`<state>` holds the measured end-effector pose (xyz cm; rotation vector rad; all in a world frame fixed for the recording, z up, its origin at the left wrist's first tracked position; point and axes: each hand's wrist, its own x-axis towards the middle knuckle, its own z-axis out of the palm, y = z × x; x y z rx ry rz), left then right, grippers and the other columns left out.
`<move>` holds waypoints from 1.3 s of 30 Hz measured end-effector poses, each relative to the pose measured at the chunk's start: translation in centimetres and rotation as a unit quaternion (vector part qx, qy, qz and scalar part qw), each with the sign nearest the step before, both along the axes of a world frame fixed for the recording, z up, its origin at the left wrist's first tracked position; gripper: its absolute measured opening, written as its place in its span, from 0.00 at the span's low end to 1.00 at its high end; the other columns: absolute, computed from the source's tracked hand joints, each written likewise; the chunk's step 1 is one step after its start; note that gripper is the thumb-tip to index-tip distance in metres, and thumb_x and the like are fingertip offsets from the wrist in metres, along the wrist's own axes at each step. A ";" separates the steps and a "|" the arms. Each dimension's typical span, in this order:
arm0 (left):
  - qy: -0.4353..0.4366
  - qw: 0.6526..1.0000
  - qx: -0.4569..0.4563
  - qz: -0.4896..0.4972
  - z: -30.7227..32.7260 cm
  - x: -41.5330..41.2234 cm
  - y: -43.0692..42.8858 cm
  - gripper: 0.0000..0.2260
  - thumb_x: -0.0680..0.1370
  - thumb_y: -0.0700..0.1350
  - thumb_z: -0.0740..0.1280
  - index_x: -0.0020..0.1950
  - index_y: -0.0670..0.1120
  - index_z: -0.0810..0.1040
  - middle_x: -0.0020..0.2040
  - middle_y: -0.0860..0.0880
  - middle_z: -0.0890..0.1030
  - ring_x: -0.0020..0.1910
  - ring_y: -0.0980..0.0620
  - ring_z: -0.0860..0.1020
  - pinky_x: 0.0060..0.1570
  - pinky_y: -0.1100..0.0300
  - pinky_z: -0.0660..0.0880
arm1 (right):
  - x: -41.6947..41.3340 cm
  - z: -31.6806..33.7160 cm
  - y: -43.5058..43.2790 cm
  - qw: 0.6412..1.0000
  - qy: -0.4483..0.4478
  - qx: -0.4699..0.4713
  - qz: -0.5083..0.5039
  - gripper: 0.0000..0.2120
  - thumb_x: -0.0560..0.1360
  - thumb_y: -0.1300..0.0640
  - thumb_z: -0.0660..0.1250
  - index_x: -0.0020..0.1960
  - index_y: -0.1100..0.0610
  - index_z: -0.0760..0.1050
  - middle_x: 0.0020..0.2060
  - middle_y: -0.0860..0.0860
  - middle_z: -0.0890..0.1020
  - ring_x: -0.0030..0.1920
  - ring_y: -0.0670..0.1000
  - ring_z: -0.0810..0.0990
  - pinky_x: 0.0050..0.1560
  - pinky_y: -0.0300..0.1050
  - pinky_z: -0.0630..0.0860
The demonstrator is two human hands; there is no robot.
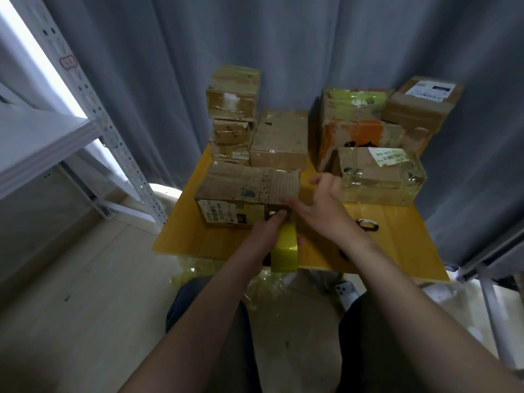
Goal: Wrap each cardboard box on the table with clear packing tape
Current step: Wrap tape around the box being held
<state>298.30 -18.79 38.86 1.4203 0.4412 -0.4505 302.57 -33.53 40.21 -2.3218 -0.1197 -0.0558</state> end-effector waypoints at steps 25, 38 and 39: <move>-0.302 0.616 0.606 -0.403 5.8 9.3 9.6 0.48 0.67 0.60 0.80 0.81 0.63 0.56 0.82 0.52 0.58 0.82 0.46 0.51 0.76 0.31 0.47 | -6.8 -1.2 1.4 0.922 0.251 0.287 0.060 0.23 0.76 0.39 0.67 0.56 0.58 0.83 0.49 0.62 0.87 0.53 0.64 0.86 0.64 0.68 0.77; -0.191 0.760 0.472 -0.404 9.8 9.5 10.5 0.20 0.77 0.65 0.67 0.59 0.54 0.83 0.52 0.53 0.85 0.46 0.57 0.84 0.49 0.58 0.78 | -6.0 5.0 0.7 0.937 0.026 0.345 0.054 0.08 0.83 0.57 0.65 0.53 0.53 0.83 0.46 0.55 0.87 0.47 0.51 0.86 0.50 0.46 0.81; -0.216 0.757 0.490 -0.375 9.9 9.5 10.4 0.19 0.78 0.64 0.68 0.60 0.54 0.83 0.52 0.53 0.85 0.46 0.57 0.84 0.48 0.58 0.79 | -5.5 5.1 1.1 0.938 0.019 0.340 0.055 0.07 0.83 0.57 0.65 0.54 0.54 0.83 0.46 0.55 0.87 0.47 0.51 0.85 0.48 0.46 0.81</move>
